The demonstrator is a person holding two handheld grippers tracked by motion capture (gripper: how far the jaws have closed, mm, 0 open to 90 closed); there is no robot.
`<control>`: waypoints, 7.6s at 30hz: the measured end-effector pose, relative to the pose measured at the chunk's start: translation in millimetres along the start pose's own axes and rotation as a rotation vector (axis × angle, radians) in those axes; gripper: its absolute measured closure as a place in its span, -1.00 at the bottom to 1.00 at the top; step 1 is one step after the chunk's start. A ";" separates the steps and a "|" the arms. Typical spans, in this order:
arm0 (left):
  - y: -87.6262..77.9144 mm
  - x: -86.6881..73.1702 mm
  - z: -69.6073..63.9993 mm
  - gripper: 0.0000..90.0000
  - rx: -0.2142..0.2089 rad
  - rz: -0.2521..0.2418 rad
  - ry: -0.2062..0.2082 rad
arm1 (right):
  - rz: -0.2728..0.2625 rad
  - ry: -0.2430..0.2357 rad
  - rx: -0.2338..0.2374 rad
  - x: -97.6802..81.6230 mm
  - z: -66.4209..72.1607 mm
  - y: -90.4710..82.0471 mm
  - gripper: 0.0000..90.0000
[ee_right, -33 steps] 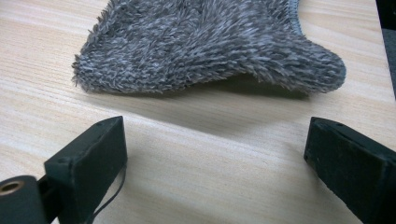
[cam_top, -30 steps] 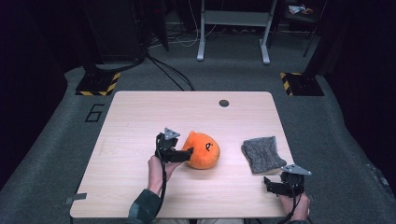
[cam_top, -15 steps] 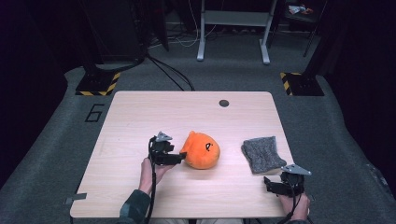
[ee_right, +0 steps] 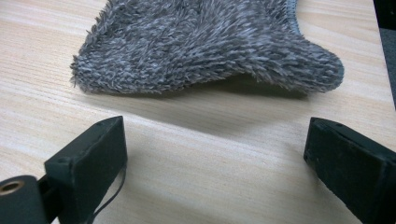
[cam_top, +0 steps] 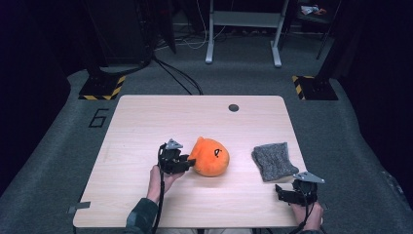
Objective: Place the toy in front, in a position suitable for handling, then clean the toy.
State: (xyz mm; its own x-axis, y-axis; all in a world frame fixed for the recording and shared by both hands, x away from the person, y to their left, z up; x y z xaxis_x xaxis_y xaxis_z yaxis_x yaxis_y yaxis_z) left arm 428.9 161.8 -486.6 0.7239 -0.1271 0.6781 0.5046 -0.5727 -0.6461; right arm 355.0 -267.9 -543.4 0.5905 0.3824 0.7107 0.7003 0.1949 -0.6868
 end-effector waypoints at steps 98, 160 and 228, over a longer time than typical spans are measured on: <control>-1.4 -7.0 -18.0 0.80 0.019 -0.037 0.011 | -0.108 -0.006 0.216 112.4 2.8 6.3 0.68; 4.8 -3.9 -45.6 0.80 -0.031 -0.059 0.040 | -0.146 -0.257 0.391 199.6 119.7 19.8 0.64; 5.4 -0.7 -50.6 0.79 -0.063 -0.083 0.049 | -0.115 -0.256 0.383 218.5 118.2 18.7 0.63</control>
State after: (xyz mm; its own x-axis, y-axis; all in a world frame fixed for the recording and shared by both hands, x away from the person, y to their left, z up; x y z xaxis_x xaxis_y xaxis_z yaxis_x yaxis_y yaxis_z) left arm 407.3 117.8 -472.8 0.6561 -0.1158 0.7457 0.5301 -0.6326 -0.5646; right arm 449.8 -73.9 -419.0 0.3660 0.5396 0.7582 0.5287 0.5499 -0.6466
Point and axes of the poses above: each handheld gripper's, and its own axes: y roughly forward along the jaws, x roughly out of its top, z roughly to its left, the point moved 2 cm from there along y, roughly forward along the jaws, and after that the axes turned 12 degrees about -y, right-handed, at the moved point
